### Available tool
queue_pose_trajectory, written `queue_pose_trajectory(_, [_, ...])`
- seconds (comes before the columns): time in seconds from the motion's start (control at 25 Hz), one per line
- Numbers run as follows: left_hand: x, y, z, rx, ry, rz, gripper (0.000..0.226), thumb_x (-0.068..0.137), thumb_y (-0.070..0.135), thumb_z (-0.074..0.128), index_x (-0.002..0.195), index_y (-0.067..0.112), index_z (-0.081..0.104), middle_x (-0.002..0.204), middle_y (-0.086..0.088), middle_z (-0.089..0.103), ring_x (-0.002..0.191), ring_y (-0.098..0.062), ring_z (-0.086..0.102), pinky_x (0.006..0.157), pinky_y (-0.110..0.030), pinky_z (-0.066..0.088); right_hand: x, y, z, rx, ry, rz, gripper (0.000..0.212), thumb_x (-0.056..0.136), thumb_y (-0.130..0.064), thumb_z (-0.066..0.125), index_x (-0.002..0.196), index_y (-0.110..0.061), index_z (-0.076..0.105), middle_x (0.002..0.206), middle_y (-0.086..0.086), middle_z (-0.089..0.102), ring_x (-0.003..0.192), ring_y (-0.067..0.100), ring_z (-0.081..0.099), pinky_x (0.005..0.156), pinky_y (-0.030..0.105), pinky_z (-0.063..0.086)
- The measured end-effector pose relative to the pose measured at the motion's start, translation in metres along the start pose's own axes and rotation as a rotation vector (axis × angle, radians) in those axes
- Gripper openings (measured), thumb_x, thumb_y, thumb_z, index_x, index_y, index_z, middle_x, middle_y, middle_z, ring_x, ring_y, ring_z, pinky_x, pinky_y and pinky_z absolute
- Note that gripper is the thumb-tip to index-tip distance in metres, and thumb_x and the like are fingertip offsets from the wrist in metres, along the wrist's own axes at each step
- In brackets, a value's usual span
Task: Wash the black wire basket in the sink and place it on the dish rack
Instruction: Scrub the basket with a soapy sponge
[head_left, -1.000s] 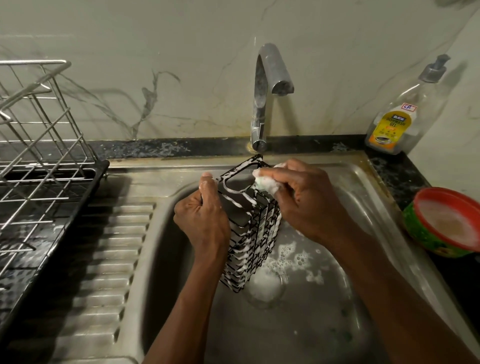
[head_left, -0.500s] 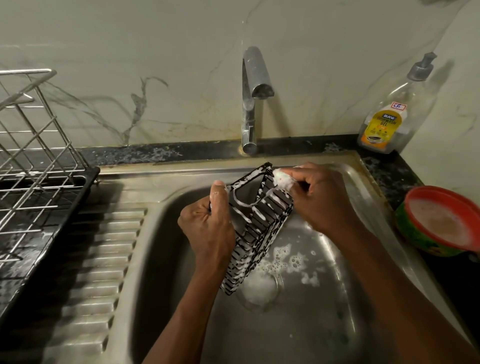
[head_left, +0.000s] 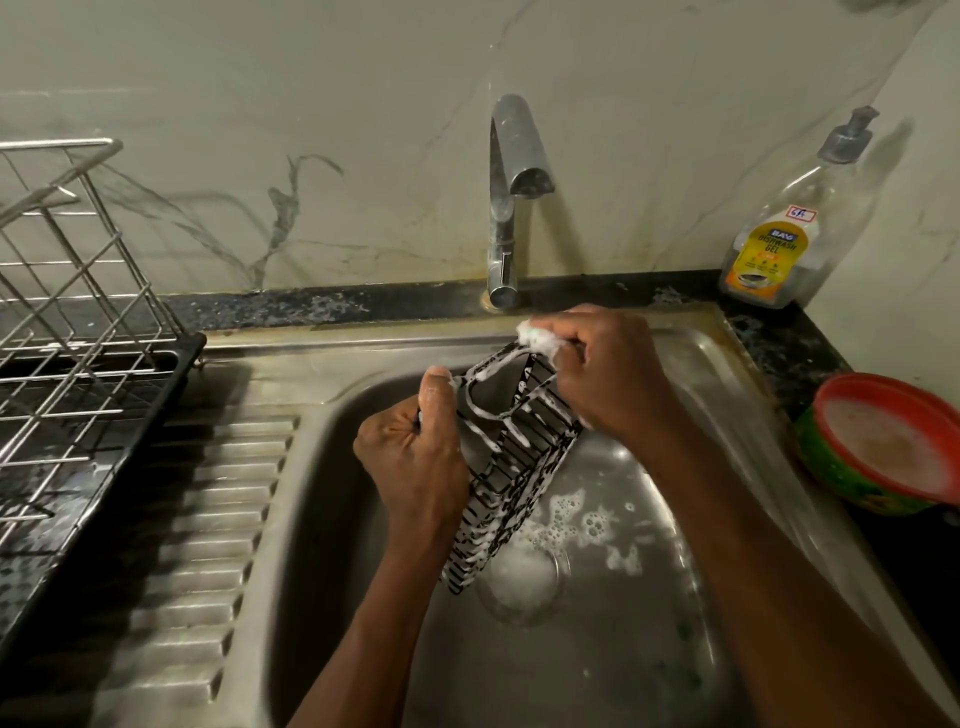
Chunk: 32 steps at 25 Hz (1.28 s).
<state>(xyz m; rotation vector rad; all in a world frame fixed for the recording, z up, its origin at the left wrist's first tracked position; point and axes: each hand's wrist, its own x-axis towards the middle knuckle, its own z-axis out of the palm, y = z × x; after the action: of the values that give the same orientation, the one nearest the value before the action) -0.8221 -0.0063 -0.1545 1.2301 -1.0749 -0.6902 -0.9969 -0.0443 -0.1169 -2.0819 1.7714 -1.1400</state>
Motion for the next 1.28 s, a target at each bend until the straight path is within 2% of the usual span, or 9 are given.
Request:
queue_pose_trajectory(0.16, [0.004,-0.004,-0.004,-0.023,0.026,-0.02,0.059,0.097,0.04,0.06,0.049,0.017,0.035,0.05,-0.004,0.03,0.048,-0.017,0.022,0.043,-0.046,0.023,0.009,0.006,-0.005,0.033,-0.015,-0.019,0.032,0.087,0.003,0.064,0.113,-0.012,0.076,0.101,0.006,0.076,0.075,0.005,0.065,0.07,0.011,0.053])
queue_pose_trajectory(0.28, [0.013,-0.011,-0.008,-0.051,0.095,-0.066,0.059,0.1,0.031,0.061,0.052,0.002,0.041,0.049,-0.013,0.035,0.046,-0.026,0.025,0.043,-0.051,0.029,-0.003,0.022,-0.013,0.053,-0.092,-0.018,0.027,0.09,0.0,0.066,0.112,-0.013,0.075,0.102,0.001,0.076,0.068,0.002,0.066,0.061,0.013,0.054])
queue_pose_trajectory(0.36, [0.016,-0.011,-0.01,-0.063,0.106,-0.071,0.061,0.1,0.029,0.062,0.053,-0.003,0.04,0.049,-0.016,0.036,0.045,-0.029,0.025,0.043,-0.051,0.03,-0.025,0.025,-0.019,0.089,-0.098,-0.041,0.029,0.09,-0.001,0.068,0.11,-0.02,0.075,0.102,-0.007,0.074,0.076,0.005,0.07,0.068,0.021,0.059])
queue_pose_trajectory(0.48, [0.008,-0.004,-0.005,-0.019,0.033,-0.014,0.062,0.099,0.035,0.061,0.05,0.009,0.033,0.048,-0.009,0.028,0.047,-0.023,0.02,0.043,-0.047,0.023,-0.037,0.026,-0.024,0.151,0.011,0.012,0.04,0.087,0.005,0.07,0.11,-0.027,0.072,0.102,-0.017,0.07,0.09,-0.004,0.069,0.079,0.012,0.055])
queue_pose_trajectory(0.68, [0.01,-0.008,-0.006,-0.028,0.056,-0.029,0.062,0.098,0.033,0.062,0.053,0.002,0.033,0.053,-0.005,0.029,0.052,-0.019,0.023,0.044,-0.048,0.025,-0.004,0.013,-0.008,0.15,-0.036,-0.108,0.034,0.088,0.007,0.063,0.112,-0.013,0.076,0.1,0.002,0.076,0.07,0.008,0.066,0.061,0.015,0.052])
queue_pose_trajectory(0.84, [0.013,-0.006,-0.007,-0.038,0.097,-0.032,0.057,0.1,0.028,0.061,0.051,0.012,0.036,0.051,-0.005,0.028,0.049,-0.017,0.022,0.044,-0.043,0.023,-0.03,0.011,-0.024,0.108,-0.048,-0.143,0.035,0.086,0.007,0.067,0.11,-0.016,0.076,0.104,-0.002,0.074,0.086,0.009,0.07,0.079,0.018,0.057])
queue_pose_trajectory(1.0, [0.013,-0.004,-0.005,-0.021,0.109,-0.049,0.059,0.1,0.029,0.061,0.05,0.016,0.033,0.05,-0.002,0.028,0.048,-0.016,0.02,0.045,-0.04,0.02,-0.042,-0.003,-0.019,0.087,0.021,-0.137,0.032,0.086,0.007,0.067,0.108,-0.014,0.078,0.094,0.0,0.073,0.08,0.013,0.069,0.069,0.033,0.059])
queue_pose_trajectory(1.12, [0.014,-0.008,-0.007,-0.034,0.142,-0.073,0.058,0.097,0.038,0.06,0.051,0.014,0.034,0.051,-0.004,0.029,0.049,-0.018,0.021,0.044,-0.043,0.023,-0.05,-0.026,-0.004,0.101,-0.02,-0.221,0.033,0.085,0.009,0.064,0.109,-0.011,0.077,0.09,0.002,0.071,0.073,0.007,0.063,0.059,0.02,0.053])
queue_pose_trajectory(1.28, [0.01,-0.001,-0.001,-0.006,0.143,-0.037,0.058,0.101,0.028,0.059,0.05,0.022,0.034,0.048,-0.002,0.028,0.045,-0.016,0.021,0.044,-0.038,0.019,-0.043,-0.023,-0.007,0.061,0.09,-0.184,0.034,0.084,0.013,0.065,0.107,-0.009,0.077,0.088,0.001,0.07,0.071,-0.004,0.055,0.063,0.006,0.045])
